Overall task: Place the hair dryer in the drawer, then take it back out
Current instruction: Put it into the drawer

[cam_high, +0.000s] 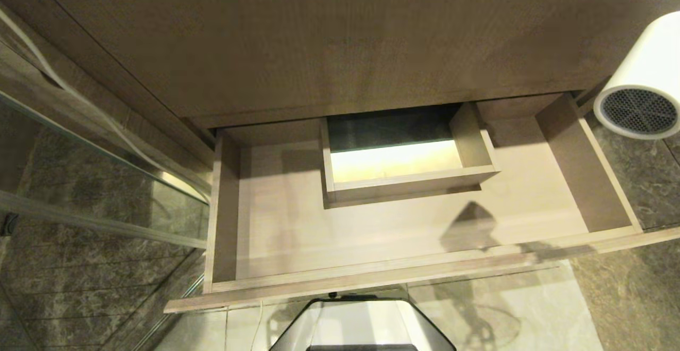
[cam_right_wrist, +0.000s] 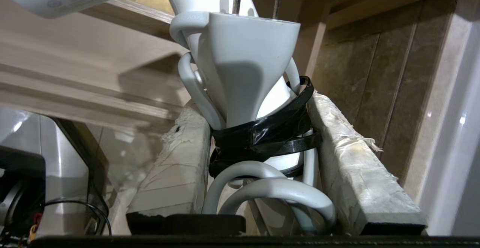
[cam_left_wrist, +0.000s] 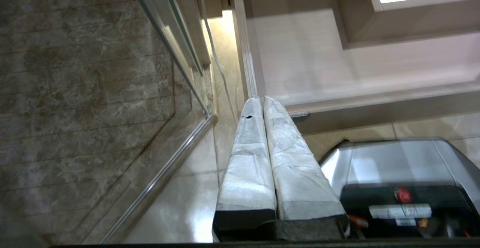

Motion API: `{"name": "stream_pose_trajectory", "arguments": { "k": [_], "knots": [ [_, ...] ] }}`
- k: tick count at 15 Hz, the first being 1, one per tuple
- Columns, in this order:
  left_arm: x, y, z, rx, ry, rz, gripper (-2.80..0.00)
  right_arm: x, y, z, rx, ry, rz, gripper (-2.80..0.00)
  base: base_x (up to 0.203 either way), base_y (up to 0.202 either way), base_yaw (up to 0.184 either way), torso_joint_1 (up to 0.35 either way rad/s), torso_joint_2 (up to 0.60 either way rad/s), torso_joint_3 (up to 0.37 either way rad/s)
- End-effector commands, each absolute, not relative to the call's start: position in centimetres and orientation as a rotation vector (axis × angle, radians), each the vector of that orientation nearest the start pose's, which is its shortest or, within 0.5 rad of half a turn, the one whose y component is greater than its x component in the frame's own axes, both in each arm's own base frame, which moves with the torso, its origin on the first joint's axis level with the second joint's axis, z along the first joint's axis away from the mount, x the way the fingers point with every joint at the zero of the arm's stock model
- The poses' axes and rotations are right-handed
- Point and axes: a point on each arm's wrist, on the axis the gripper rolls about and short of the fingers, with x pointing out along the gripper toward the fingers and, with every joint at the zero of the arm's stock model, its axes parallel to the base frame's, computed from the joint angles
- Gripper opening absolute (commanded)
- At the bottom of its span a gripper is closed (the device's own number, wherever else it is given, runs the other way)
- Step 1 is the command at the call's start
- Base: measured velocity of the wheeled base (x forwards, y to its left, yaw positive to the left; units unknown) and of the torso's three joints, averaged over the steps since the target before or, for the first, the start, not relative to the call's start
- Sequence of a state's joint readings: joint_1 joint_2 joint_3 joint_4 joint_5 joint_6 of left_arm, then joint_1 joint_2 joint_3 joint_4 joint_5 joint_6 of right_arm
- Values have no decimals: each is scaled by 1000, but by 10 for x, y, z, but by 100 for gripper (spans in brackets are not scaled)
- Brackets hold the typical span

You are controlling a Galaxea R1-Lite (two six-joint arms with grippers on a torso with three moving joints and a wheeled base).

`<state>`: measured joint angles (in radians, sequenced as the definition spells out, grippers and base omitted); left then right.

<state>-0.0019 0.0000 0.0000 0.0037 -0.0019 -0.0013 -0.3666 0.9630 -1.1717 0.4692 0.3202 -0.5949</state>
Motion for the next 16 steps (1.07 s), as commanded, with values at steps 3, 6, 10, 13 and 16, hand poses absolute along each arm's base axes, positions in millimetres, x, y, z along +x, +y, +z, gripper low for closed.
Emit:
{"name": "stream_pose_trajectory", "arguments": {
  "k": [3, 6, 10, 13, 16],
  "knots": [
    [-23, 0, 75, -2, 2, -4, -280, 82, -24, 328, -503, 261, 34, -280, 0, 0, 0, -59, 391, 306],
    [-23, 0, 75, -2, 2, -3, -280, 83, -24, 327, -501, 266, 37, -280, 0, 0, 0, -42, 384, 355],
    [-23, 0, 75, -2, 2, -3, -280, 85, -25, 324, -495, 279, 41, -280, 0, 0, 0, -46, 345, 330],
    [-23, 0, 75, -2, 2, -3, -280, 89, -27, 320, -486, 307, 50, -280, 0, 0, 0, -12, 286, 272],
    [-23, 0, 75, -2, 2, -5, -280, 102, -31, 317, -473, 344, 60, -280, 0, 0, 0, 70, 106, 186]
  ]
}}
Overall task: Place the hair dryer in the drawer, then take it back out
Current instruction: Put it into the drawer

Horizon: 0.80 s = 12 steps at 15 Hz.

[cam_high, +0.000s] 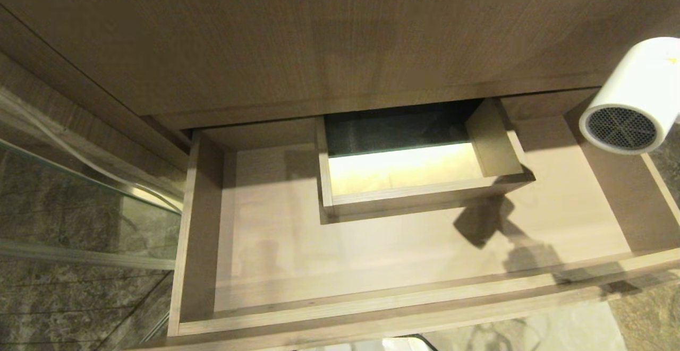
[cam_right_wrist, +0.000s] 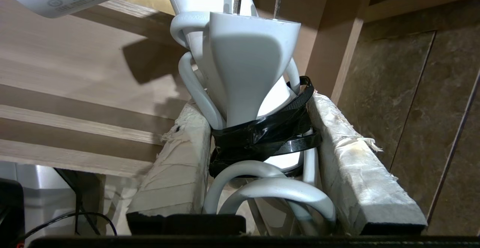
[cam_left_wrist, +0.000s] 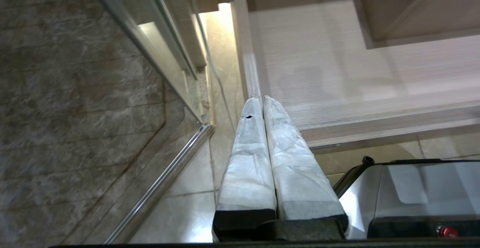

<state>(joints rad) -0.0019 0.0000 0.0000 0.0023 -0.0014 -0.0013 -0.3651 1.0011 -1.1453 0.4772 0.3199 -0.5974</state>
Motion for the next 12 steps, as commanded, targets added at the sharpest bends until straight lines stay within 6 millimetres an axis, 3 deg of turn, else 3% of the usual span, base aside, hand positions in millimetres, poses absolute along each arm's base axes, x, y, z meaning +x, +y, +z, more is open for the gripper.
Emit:
{"name": "stream_pose_trajectory", "arguments": {
  "k": [1, 6, 12],
  "knots": [
    [-23, 0, 75, -2, 2, -3, -280, 108, -34, 314, -459, 374, 68, -280, 0, 0, 0, 67, 51, 105],
    [-23, 0, 75, -2, 2, -3, -280, 149, -51, 292, -382, 544, 113, -280, 0, 0, 0, 43, 44, 46],
    [-23, 0, 75, -2, 2, -5, -280, 211, -86, 275, -317, 664, 111, -280, 0, 0, 0, 20, 10, 39]
  ]
}}
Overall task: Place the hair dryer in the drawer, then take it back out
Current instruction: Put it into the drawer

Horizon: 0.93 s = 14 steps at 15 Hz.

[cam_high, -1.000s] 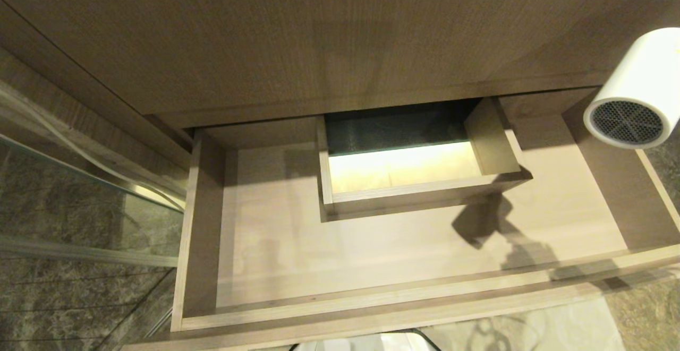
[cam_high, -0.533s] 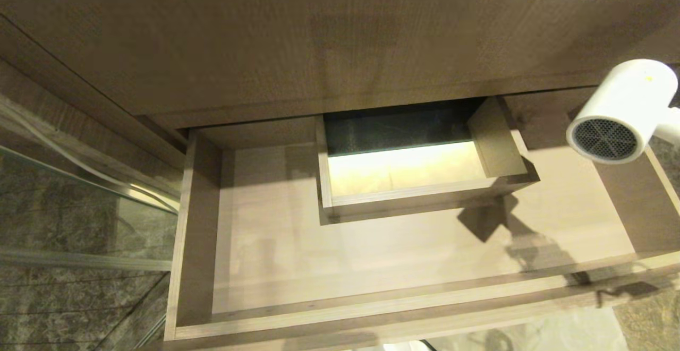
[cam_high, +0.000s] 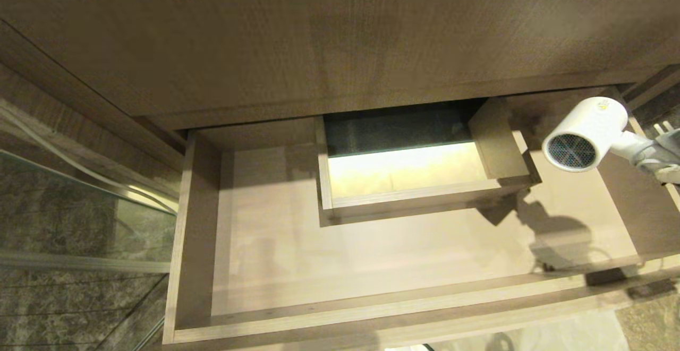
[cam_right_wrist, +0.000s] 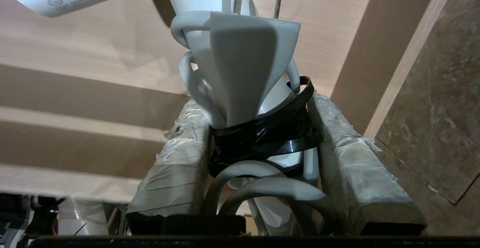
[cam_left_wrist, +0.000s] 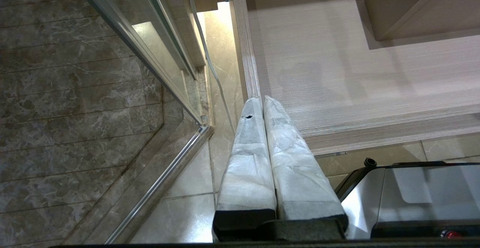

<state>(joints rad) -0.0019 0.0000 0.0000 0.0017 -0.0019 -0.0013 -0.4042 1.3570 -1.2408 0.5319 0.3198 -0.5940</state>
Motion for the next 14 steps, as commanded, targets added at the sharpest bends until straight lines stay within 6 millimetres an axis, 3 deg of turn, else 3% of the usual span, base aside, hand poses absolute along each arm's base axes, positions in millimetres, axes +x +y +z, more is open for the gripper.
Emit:
{"name": "stream_pose_trajectory", "arguments": {
  "k": [1, 7, 14],
  "knots": [
    [-23, 0, 75, -2, 2, -3, -280, 220, -91, 274, -313, 670, 107, -280, 0, 0, 0, 12, 10, 35],
    [-23, 0, 75, -2, 2, -3, -280, 261, -117, 261, -284, 717, 97, -280, 0, 0, 0, 1, 0, 5],
    [-23, 0, 75, -2, 2, -4, -280, 286, -136, 251, -271, 729, 83, -280, 0, 0, 0, 0, 0, 0]
  ]
}}
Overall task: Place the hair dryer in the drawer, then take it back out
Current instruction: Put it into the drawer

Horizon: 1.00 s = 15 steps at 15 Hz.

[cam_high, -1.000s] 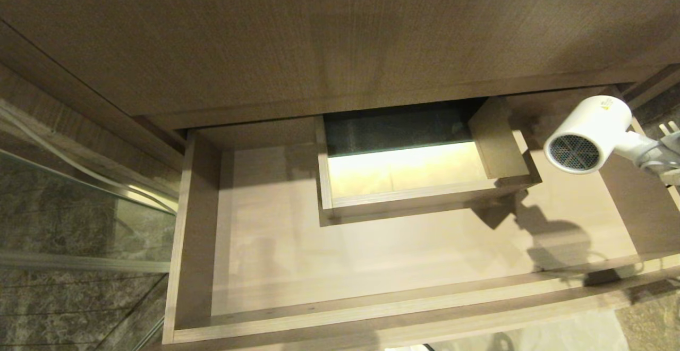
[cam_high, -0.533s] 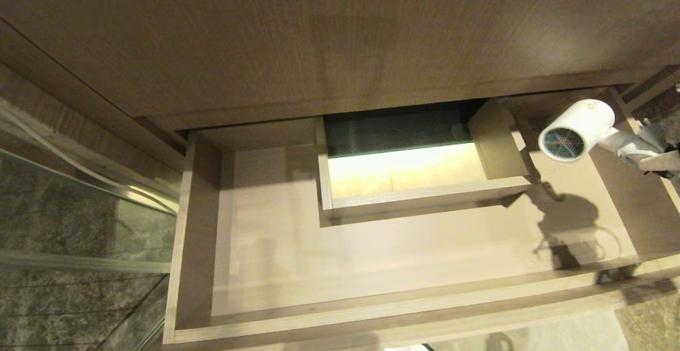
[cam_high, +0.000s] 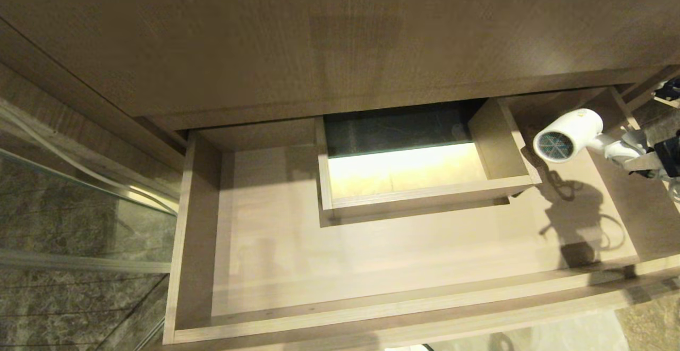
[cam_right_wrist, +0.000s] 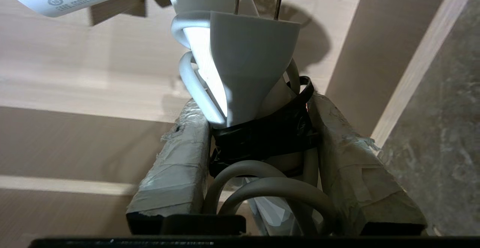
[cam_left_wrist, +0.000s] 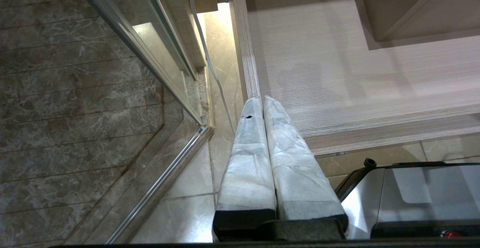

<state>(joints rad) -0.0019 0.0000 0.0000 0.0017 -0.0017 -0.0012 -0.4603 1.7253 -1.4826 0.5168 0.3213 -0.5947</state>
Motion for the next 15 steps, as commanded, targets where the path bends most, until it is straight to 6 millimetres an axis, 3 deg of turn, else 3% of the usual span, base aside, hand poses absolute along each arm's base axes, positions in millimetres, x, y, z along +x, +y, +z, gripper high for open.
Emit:
{"name": "stream_pose_trajectory", "arguments": {
  "k": [1, 15],
  "knots": [
    [-23, 0, 75, -2, 2, -3, -280, 289, -139, 249, -272, 726, 78, -280, 0, 0, 0, 0, 0, 0],
    [-23, 0, 75, -2, 2, -3, -280, 365, -179, 200, -309, 656, 51, -280, 0, 0, 0, 0, 0, 0]
  ]
}}
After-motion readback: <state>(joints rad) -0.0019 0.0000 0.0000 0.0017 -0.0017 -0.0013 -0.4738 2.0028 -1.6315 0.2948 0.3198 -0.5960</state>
